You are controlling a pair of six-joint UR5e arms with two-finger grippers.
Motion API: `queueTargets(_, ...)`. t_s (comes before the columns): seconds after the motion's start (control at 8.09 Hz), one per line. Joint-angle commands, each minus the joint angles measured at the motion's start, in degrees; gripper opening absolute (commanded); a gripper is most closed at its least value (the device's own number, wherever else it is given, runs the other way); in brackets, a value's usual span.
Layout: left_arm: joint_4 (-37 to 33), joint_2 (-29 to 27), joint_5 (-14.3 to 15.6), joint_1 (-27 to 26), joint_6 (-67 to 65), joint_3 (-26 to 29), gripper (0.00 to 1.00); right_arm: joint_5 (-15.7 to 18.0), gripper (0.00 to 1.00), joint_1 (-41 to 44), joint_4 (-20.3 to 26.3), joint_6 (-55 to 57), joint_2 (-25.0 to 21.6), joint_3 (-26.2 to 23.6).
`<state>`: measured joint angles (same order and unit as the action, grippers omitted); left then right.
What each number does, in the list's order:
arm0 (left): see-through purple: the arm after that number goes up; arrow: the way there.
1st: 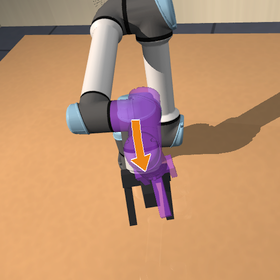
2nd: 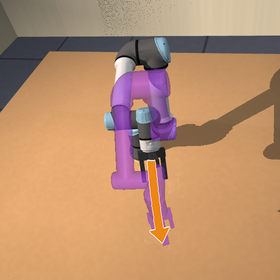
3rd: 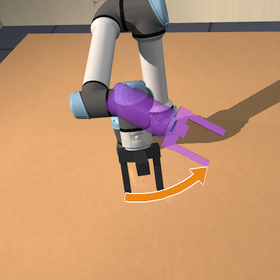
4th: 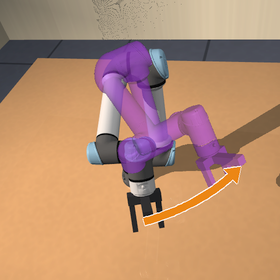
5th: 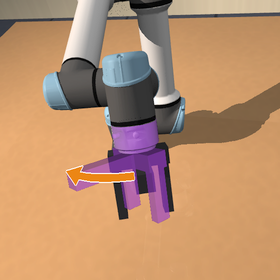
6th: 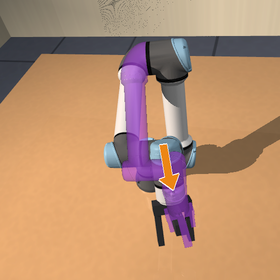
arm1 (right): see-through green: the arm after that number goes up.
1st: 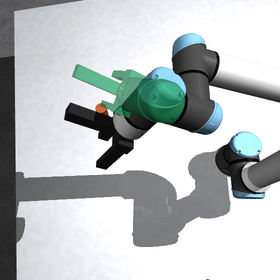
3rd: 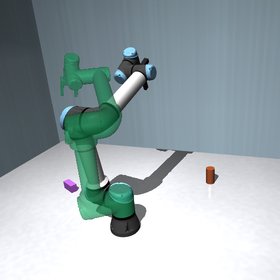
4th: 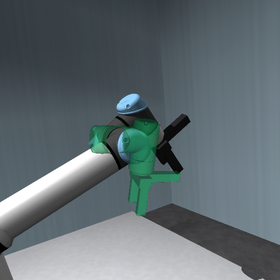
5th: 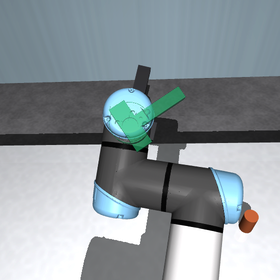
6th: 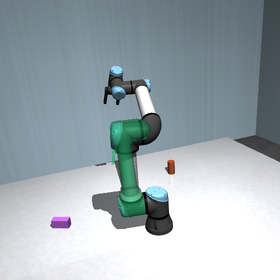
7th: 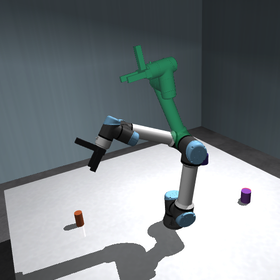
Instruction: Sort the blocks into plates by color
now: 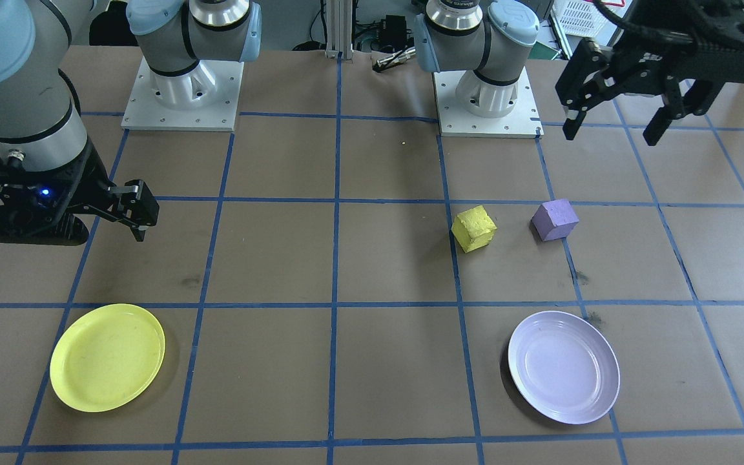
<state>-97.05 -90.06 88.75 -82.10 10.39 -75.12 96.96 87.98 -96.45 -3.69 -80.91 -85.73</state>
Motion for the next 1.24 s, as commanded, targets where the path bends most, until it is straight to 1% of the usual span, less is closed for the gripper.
queueTargets(0.0,-4.4,3.1,0.2,7.6,0.6,-0.4,1.0,0.0,1.0,0.0,0.0,0.1,-0.1,0.0)
queueTargets(0.12,-4.8,2.3,1.2,8.6,0.6,-1.2,1.0,0.0,1.0,0.0,0.0,0.1,0.0,0.0)
queueTargets(0.25,-4.7,1.5,2.4,9.7,-0.1,-4.0,1.0,0.0,1.0,0.0,0.0,0.1,0.0,-0.1)
queueTargets(0.37,-4.1,1.5,2.4,11.2,0.1,-8.9,1.0,0.1,1.0,0.0,0.0,0.1,0.0,0.0)
queueTargets(0.49,-3.4,2.8,2.4,14.0,-0.3,-13.1,1.0,0.0,1.0,0.0,0.0,0.1,0.0,0.0)
queueTargets(0.74,-2.7,2.9,2.4,15.9,-2.0,-19.9,1.0,0.1,1.0,0.1,0.0,0.2,0.1,-0.1)
queueTargets(0.99,4.1,1.7,2.7,16.1,-5.6,-27.3,1.0,0.0,1.0,0.0,0.0,0.2,0.1,-0.1)
queueTargets(1.11,7.4,0.7,5.4,16.2,-6.5,-29.4,1.0,0.0,1.0,0.0,0.0,0.2,0.1,-0.1)
